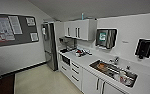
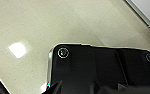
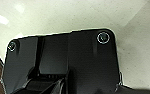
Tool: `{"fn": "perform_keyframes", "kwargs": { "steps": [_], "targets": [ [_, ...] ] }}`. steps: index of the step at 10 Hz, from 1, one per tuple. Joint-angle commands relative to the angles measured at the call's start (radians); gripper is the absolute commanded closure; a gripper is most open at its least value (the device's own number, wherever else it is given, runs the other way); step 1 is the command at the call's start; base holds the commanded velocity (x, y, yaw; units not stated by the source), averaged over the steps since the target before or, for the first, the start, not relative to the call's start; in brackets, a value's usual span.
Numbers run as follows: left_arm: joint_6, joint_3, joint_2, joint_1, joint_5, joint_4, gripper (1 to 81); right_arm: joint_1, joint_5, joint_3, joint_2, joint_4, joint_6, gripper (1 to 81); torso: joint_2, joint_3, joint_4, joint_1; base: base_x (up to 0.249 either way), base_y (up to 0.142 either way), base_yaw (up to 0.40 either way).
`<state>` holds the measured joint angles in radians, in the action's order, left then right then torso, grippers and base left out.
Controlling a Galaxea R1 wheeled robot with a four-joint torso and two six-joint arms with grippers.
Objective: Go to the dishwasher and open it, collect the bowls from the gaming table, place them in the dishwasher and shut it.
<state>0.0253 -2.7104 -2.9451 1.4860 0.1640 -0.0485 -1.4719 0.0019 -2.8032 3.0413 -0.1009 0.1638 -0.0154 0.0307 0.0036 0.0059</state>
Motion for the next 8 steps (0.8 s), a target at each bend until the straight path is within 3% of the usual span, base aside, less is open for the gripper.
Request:
{"fn": "perform_keyframes", "kwargs": {
  "steps": [1, 8],
  "targets": [
    [-0.005, -0.003, 0.010, -0.062, -0.038, 0.009, 1.0, 0.063, -0.046, -0.005, -0.003, -0.003, -0.003, 1.0, 0.000, 0.000, 0.000, 0.000, 0.000, 0.000, 0.374],
    [-0.008, -0.003, 0.003, -0.062, -0.038, 0.010, 1.0, 0.061, -0.031, -0.001, -0.002, 0.001, 0.000, 1.0, 0.000, 0.000, 0.000, 0.000, 0.000, 0.000, 0.374]
  ]
}}
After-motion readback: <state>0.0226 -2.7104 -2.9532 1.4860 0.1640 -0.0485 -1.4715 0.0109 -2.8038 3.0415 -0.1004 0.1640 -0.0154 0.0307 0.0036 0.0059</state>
